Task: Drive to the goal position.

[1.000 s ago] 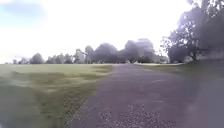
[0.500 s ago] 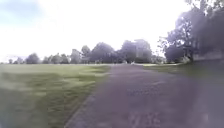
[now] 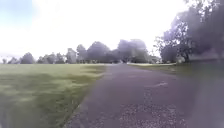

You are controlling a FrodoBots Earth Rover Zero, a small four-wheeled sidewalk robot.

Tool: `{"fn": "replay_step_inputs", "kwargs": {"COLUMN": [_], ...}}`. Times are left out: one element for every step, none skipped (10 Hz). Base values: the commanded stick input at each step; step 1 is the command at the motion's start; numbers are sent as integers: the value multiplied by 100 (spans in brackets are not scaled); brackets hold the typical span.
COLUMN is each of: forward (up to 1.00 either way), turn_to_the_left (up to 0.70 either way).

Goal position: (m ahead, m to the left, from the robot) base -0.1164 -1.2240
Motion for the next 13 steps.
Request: {"fn": "replay_step_inputs", "kwargs": {"forward": [70,70,70,70,70,70,70,70,70,70,70,70,70], "turn_to_the_left": [-23,-23,-23,-23,-23,-23,-23,-23,-22,-3,-3,-2,-1]}}
